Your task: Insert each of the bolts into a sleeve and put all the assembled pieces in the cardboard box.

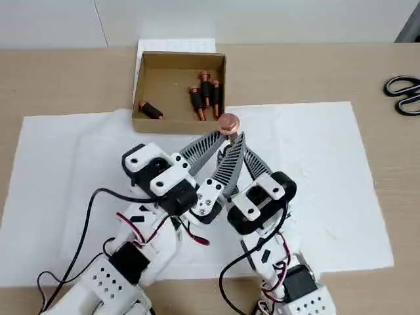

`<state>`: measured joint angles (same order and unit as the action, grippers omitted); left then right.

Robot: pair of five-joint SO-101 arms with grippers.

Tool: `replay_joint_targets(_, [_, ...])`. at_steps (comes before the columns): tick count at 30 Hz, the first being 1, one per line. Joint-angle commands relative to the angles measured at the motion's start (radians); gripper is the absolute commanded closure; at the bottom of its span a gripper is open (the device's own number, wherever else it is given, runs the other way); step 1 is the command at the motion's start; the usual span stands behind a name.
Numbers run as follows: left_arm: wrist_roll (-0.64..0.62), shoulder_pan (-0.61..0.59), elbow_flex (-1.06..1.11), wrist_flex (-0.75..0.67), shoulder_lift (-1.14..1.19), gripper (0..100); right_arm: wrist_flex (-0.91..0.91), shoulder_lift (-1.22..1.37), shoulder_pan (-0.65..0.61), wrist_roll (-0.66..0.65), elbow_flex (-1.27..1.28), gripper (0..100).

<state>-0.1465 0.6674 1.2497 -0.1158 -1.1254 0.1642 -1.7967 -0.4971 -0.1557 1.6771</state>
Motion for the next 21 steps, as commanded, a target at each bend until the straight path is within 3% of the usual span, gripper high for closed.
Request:
replay_joint_targets(1, [-0.003,-0.009,-0.015,-0.025,0.008,99,-0.007,-0.018,-0.005,-0.003,0.006,99.4])
replay_joint_targets(9, [-0.006,-0.092,-0.016,-0.011,-0.028,99,-0.065,-0.018,0.07,-0.002,0.006,99.4])
replay_joint_targets(21, [-0.071,-0.003,-0.091,0.057,-0.054,99,-0.13,-0.016,0.044,0.0,0.006,99.4])
